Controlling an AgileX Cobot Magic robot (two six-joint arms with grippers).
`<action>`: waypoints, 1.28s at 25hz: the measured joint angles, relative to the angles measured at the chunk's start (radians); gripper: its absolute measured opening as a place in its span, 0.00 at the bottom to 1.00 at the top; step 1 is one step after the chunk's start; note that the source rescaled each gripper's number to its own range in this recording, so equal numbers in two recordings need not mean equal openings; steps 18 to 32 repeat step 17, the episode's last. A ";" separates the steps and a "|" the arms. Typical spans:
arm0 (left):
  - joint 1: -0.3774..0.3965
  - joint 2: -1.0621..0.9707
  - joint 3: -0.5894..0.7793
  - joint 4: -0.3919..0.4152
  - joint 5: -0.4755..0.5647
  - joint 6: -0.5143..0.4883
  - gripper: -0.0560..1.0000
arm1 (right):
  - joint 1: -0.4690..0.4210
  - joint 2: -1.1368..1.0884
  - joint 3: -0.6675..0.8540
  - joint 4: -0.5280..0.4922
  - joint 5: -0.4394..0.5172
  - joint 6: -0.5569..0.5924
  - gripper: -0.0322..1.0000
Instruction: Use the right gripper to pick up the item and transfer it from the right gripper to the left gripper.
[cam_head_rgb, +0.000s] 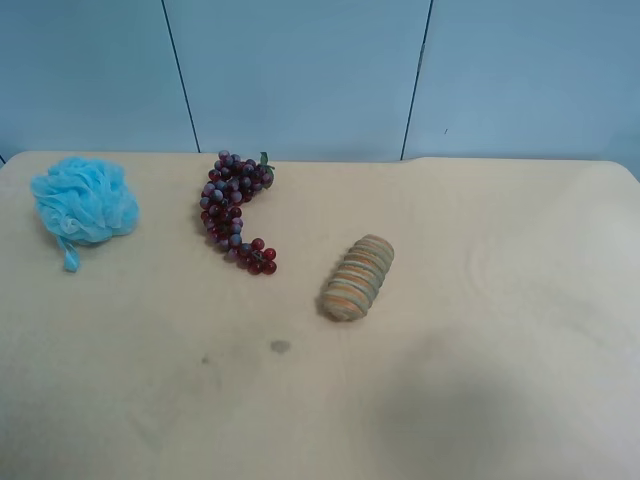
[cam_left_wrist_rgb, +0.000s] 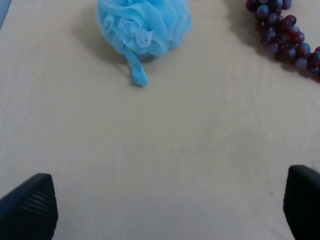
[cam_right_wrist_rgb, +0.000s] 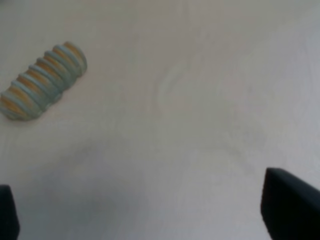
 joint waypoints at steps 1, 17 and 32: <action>0.000 0.000 0.000 0.000 0.000 0.000 0.89 | 0.000 0.000 0.000 0.000 0.000 0.000 0.93; 0.000 0.000 0.000 0.000 0.000 0.000 0.89 | -0.102 0.000 0.000 0.000 0.000 0.000 0.93; 0.000 0.000 0.000 0.000 0.000 0.000 0.89 | -0.102 0.000 0.000 0.000 0.000 0.000 0.93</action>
